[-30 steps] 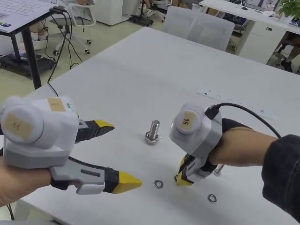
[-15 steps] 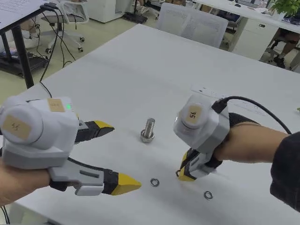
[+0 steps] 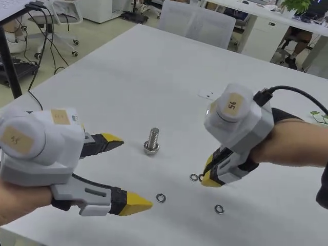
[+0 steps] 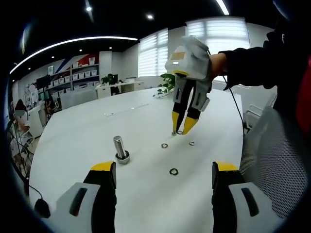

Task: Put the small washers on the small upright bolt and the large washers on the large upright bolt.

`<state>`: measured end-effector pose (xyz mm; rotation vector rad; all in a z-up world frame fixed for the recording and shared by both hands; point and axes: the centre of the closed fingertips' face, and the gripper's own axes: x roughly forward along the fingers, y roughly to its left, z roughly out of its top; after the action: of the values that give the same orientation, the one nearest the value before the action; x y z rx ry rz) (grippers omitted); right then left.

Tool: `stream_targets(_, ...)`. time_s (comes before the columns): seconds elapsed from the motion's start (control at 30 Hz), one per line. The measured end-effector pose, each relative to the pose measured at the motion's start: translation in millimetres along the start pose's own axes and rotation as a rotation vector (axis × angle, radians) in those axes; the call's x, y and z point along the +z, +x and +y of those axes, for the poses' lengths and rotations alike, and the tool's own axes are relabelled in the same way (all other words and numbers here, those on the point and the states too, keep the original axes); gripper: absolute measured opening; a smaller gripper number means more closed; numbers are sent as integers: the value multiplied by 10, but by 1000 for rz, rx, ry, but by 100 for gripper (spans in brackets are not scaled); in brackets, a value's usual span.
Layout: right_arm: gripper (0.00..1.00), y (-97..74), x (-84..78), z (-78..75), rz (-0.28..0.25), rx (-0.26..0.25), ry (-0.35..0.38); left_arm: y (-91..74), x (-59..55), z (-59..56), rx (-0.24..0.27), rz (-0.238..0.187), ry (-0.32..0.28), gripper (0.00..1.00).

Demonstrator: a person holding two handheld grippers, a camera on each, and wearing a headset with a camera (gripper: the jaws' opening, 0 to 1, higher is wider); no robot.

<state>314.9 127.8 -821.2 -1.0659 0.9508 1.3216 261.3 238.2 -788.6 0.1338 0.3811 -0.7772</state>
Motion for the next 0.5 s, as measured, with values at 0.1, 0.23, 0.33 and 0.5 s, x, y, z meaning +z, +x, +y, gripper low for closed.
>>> stream_targets(0.1,13,-71,-35,-45,-2,-20,6,21,16,-16,-11,-1,8,80)
stream_targets(0.23,13,-180,-107,-103,-5,-46,18,62,15,-29,-25,6,14,81)
stream_targets(0.33,13,-241,-168,-146,-5,-62,30,93,17,-40,-34,9,19,81)
stream_targets(0.5,13,-335,-279,-212,-2,-92,51,149,26,-52,-51,15,26,81)
